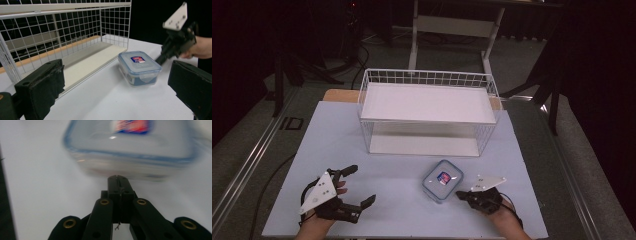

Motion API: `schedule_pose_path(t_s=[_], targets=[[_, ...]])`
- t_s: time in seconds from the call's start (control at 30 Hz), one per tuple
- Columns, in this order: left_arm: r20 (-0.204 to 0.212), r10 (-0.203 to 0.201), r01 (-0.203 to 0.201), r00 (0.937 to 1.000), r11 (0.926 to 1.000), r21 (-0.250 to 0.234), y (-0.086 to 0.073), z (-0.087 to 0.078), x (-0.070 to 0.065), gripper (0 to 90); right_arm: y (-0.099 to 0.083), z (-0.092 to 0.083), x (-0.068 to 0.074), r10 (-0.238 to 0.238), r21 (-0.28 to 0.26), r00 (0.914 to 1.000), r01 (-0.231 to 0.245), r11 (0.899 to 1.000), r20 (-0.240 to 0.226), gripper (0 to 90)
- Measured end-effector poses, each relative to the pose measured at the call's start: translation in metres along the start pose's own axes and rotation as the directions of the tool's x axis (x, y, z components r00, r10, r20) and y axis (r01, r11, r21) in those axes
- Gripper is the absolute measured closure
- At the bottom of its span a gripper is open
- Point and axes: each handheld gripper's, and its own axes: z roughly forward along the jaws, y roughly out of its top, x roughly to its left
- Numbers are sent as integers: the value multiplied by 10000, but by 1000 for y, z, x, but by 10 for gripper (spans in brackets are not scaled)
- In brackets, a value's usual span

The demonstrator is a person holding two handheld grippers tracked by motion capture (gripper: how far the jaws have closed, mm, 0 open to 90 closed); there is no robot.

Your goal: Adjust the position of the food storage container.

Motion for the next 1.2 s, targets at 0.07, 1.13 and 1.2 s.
schedule_pose_path(t_s=[0.07,1.13,1.2], targets=[[7,9,-9,10000,10000,32,0,0,0,16,4,-10,-14,367,-393,9980,-348,9986,508,900],[101,-71,69,9999,9998,210,-1,4,1,16,15,26,1,709,221,9975,-708,9972,-26,900],[100,-53,51,9999,9997,245,-2,4,1,17,18,29,9,691,154,9970,-686,9975,-340,900]])
